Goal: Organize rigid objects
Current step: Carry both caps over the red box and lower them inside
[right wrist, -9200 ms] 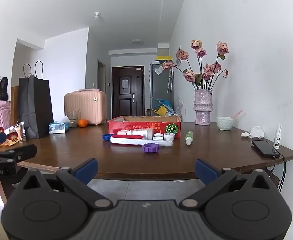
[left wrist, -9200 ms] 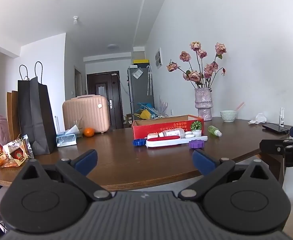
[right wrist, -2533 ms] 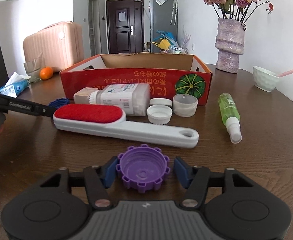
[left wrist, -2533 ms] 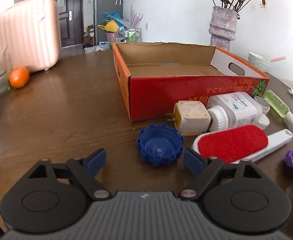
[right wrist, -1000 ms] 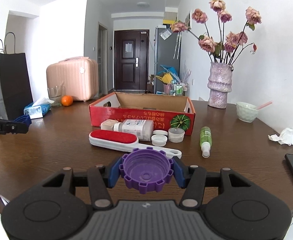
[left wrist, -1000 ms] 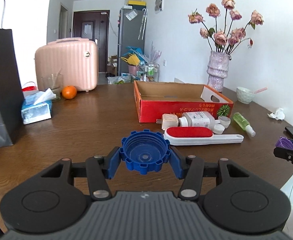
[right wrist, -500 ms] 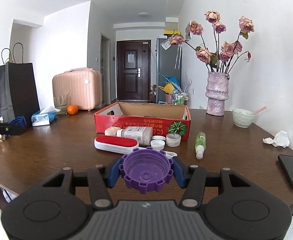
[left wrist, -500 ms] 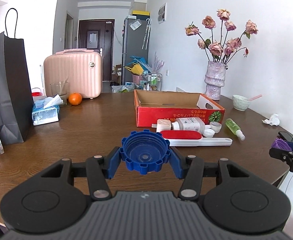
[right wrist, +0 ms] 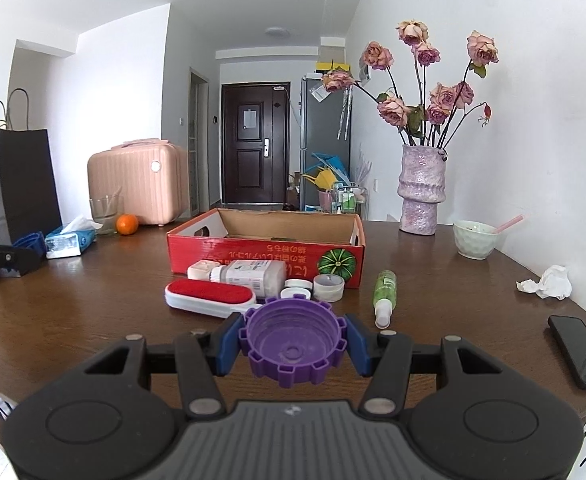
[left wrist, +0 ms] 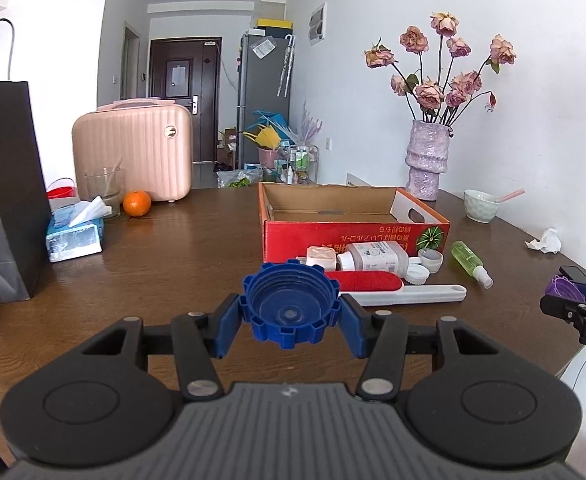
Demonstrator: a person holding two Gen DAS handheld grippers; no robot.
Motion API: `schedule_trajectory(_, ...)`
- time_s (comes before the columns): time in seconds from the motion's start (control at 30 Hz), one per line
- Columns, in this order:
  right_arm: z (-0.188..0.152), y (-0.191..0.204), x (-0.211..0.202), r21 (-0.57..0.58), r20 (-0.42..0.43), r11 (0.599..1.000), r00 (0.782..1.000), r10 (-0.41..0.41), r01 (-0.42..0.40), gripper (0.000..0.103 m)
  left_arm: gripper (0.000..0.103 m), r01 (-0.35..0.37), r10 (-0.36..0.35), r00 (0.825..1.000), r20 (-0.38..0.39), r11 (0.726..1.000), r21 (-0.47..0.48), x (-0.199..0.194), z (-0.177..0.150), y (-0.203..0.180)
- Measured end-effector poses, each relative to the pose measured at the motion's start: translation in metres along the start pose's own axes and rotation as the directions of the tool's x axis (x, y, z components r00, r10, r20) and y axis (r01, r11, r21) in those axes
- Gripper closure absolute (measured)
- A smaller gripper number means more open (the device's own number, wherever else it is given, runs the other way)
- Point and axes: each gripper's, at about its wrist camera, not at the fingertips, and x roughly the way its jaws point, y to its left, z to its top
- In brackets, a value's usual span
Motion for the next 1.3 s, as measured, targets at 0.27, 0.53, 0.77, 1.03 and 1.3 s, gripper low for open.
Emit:
schedule_trajectory(0.27,0.014,-0.006,0.029,-0.015,0.019,1.000,1.000,-0.025,0.025,0.050,0.050,0.019,-0.019,1.000,-0.010,1.000,0.020,0.038,0.016,-0.004)
schedule_trajectory(0.53,0.033,-0.018,0.068,0.003,0.029,0.999,0.999,-0.041,0.041,0.050,0.050,0.034,-0.034,0.999,-0.001,0.999,0.000,0.082,0.038,-0.004)
schedule_trajectory(0.77,0.050,-0.029,0.106,-0.012,0.026,0.999,0.998,-0.052,0.052,0.050,0.050,0.054,-0.054,0.998,0.009,0.998,-0.012,0.122,0.056,-0.009)
schedule_trajectory(1.03,0.077,-0.044,0.153,0.022,0.015,1.000,1.000,-0.008,0.007,0.050,0.050,0.087,-0.087,0.996,-0.005,0.996,-0.006,0.171,0.081,-0.008)
schedule_trajectory(1.3,0.103,-0.047,0.210,-0.008,0.011,1.000,1.000,0.024,-0.024,0.050,0.050,0.083,-0.081,0.996,-0.042,0.996,0.026,0.232,0.103,-0.005)
